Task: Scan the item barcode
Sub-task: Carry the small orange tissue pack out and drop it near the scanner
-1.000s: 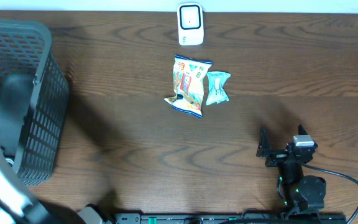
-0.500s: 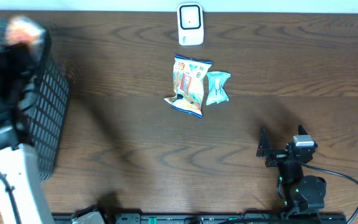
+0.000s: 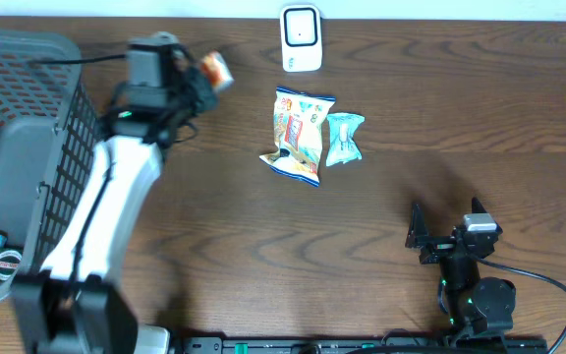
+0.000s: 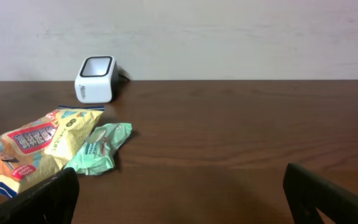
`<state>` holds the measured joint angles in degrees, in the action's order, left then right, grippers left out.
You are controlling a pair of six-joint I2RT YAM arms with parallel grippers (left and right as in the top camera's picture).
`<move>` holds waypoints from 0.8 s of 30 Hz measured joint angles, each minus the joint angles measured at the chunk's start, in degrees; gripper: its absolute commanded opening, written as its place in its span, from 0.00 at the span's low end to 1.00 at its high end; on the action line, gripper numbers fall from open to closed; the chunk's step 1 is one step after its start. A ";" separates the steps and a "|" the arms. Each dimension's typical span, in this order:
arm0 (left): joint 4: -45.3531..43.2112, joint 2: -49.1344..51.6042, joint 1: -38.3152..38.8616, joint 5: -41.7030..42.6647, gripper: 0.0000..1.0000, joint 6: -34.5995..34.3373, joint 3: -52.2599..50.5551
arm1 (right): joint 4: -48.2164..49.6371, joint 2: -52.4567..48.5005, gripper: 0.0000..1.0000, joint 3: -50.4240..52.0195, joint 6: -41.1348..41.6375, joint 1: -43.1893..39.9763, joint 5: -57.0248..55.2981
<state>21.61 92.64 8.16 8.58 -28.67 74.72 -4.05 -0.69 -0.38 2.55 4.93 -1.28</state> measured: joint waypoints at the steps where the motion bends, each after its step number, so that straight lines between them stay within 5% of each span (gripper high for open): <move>1: -0.92 1.95 0.98 -0.81 0.08 0.55 0.00 | 0.00 0.00 0.99 0.00 0.02 0.00 0.00; 7: -9.03 12.79 4.52 -3.28 0.15 8.20 0.00 | 0.00 0.00 0.99 0.00 0.00 0.00 0.02; 10: -13.05 16.96 5.35 -3.69 0.49 12.68 0.00 | 0.00 0.00 0.99 0.00 0.00 0.00 0.00; 11: -13.92 18.01 5.46 -3.96 0.52 13.81 0.00 | 0.00 0.00 0.99 0.00 0.00 0.00 0.00; 24: -14.49 17.18 5.27 -4.50 0.66 21.49 -0.04 | 0.00 0.00 0.99 0.00 0.00 0.00 0.00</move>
<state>7.11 109.82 13.43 4.08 -7.18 74.67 -4.05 -0.69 -0.38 2.55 4.93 -1.28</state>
